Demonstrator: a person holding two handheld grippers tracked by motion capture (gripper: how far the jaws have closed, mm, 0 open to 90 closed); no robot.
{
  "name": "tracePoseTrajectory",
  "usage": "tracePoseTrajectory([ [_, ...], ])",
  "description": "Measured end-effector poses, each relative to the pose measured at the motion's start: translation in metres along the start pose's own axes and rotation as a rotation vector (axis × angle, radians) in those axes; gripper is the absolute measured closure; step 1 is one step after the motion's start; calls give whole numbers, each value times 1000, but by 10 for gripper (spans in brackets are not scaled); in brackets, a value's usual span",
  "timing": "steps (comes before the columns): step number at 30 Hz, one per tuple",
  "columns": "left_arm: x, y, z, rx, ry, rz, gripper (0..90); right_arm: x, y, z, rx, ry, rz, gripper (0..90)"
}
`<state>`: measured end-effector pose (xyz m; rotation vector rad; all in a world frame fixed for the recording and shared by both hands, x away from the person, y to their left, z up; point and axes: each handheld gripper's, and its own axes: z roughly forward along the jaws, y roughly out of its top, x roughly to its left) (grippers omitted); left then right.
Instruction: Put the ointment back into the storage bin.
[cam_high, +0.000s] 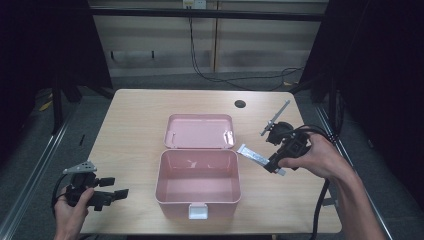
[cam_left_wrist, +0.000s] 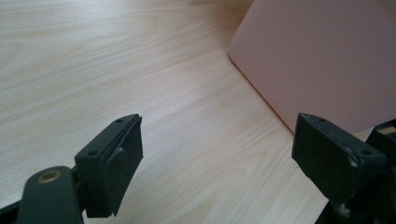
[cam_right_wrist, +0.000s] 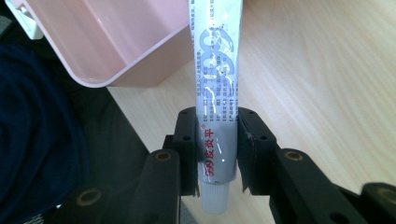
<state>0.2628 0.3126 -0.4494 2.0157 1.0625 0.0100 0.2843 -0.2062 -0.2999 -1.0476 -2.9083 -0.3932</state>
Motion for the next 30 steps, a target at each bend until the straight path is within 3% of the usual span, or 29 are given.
tracePoseTrajectory([
  [8,0,0,0,0,-1,-2,164,2,4,3,10,26,-96,712],
  [30,0,0,0,2,3,0,164,28,43,13,42,56,-228,712],
])
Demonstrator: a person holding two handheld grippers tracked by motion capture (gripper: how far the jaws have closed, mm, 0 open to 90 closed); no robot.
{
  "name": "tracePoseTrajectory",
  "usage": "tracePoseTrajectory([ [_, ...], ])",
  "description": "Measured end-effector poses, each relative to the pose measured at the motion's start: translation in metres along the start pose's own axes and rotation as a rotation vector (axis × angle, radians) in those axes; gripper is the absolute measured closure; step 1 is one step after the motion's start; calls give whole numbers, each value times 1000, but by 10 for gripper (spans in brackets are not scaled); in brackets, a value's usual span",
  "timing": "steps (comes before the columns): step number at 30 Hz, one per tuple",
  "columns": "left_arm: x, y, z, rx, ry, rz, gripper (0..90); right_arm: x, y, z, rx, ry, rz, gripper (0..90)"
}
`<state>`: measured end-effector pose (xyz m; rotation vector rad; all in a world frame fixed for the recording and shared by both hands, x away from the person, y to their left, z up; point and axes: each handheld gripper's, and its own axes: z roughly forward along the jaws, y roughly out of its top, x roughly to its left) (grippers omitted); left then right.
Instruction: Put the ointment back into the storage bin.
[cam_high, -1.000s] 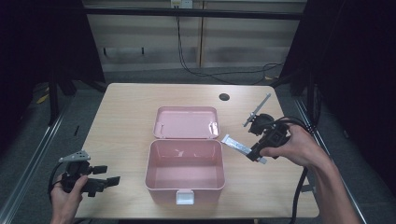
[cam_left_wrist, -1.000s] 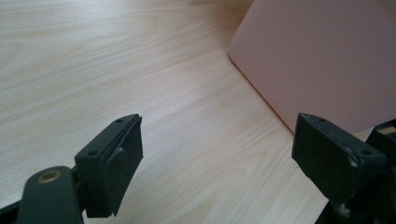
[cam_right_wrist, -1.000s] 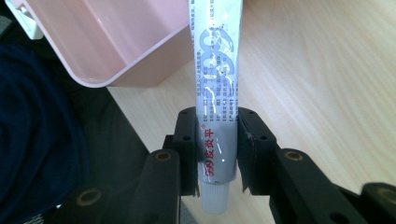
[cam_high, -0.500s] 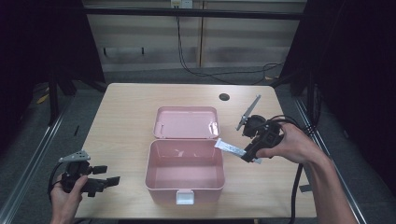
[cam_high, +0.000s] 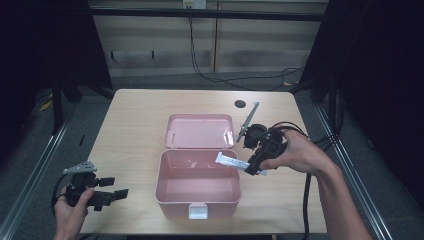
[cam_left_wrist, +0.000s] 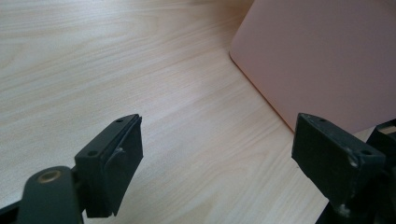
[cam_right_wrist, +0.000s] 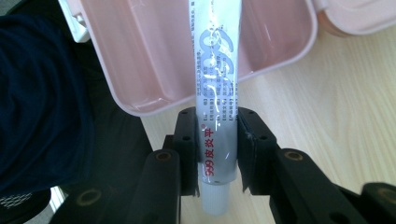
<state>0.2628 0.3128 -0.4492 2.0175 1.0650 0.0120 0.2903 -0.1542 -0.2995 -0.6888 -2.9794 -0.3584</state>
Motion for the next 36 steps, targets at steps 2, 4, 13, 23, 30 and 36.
tracePoseTrajectory([
  [2,0,0,0,0,0,-1,164,2,4,2,1,0,-10,712],
  [4,0,0,0,0,0,0,164,3,7,3,5,6,-14,711],
  [13,0,0,0,-1,0,2,164,13,30,11,27,21,-73,712],
  [23,0,0,-1,-1,0,4,164,19,51,23,37,43,-102,713],
  [30,0,0,-1,-3,2,3,164,25,64,36,60,53,-126,713],
  [36,0,0,-1,1,-1,7,164,29,72,46,67,64,-150,712],
])
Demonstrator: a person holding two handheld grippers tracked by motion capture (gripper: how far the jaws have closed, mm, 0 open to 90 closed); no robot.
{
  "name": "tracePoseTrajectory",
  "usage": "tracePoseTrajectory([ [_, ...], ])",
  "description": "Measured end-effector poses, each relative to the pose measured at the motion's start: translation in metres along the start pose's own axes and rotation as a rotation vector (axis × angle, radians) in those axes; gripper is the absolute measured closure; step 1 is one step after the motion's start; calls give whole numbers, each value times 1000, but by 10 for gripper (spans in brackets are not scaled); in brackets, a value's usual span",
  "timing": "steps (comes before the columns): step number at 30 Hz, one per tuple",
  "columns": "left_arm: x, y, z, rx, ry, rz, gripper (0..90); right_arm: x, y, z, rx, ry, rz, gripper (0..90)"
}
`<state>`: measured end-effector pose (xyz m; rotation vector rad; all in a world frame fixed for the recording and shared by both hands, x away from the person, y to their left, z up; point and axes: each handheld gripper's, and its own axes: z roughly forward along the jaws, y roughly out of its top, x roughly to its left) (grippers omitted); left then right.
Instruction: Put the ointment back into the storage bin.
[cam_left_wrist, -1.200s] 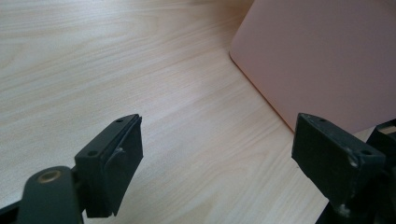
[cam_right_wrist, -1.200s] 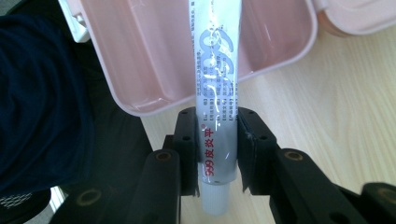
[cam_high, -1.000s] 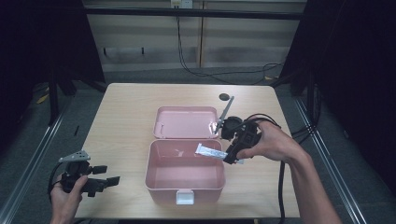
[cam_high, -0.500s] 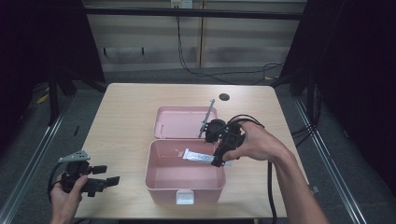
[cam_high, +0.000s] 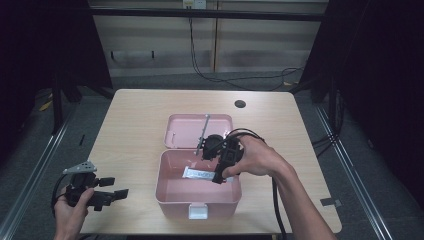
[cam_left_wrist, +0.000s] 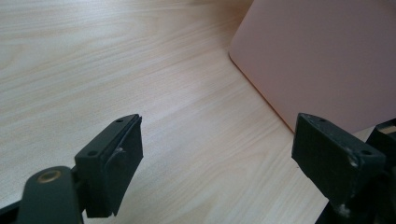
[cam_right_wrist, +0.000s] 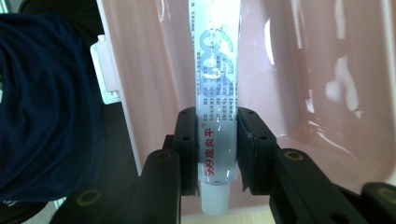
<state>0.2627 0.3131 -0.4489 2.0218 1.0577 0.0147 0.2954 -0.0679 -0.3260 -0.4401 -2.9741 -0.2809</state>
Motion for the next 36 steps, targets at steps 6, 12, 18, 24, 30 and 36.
tracePoseTrajectory([
  [6,0,0,0,-2,1,-5,164,0,11,11,30,-10,-18,713],
  [12,0,0,0,0,1,-1,164,1,19,25,47,6,-31,713],
  [18,0,0,1,2,-1,-2,164,1,22,34,67,17,-33,713],
  [24,0,0,1,1,0,-4,164,0,23,50,87,32,-32,713],
  [30,-1,0,1,2,2,-6,164,0,24,63,106,54,-45,713],
  [36,-1,0,1,3,4,-5,164,3,28,73,118,70,-62,713],
])
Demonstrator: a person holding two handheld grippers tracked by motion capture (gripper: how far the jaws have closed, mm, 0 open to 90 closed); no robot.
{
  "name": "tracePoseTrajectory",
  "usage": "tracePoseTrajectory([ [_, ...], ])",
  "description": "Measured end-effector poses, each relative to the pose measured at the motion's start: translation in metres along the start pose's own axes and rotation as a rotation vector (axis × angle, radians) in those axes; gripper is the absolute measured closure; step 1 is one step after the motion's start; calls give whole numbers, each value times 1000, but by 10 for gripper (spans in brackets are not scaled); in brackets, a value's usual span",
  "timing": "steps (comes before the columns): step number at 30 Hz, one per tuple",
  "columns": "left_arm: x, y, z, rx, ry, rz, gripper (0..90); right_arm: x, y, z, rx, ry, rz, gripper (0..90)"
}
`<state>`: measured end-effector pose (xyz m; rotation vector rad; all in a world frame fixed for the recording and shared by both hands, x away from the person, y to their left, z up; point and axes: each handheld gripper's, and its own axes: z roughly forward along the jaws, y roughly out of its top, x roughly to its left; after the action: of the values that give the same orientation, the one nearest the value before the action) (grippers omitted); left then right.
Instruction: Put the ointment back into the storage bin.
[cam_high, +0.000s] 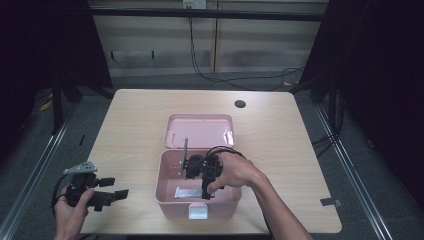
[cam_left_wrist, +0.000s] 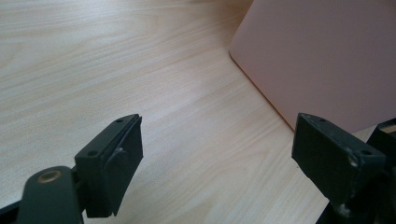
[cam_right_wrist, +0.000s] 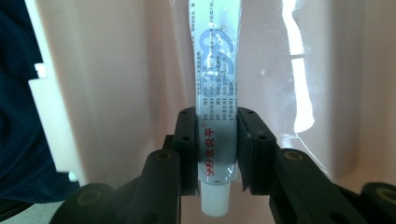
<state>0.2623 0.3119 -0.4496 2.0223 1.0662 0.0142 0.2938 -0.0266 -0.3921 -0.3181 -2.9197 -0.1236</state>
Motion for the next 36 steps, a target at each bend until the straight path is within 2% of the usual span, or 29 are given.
tracePoseTrajectory([
  [12,0,0,0,-1,2,-3,164,0,5,17,17,30,-17,713],
  [17,1,0,0,0,3,-1,164,-1,5,23,42,40,-12,713],
  [29,1,0,0,1,2,-2,164,-3,13,39,31,65,-39,713],
  [32,1,0,0,1,3,0,164,-3,14,42,42,68,-31,713],
  [36,1,0,0,2,2,-2,164,-5,12,44,30,79,-27,712],
])
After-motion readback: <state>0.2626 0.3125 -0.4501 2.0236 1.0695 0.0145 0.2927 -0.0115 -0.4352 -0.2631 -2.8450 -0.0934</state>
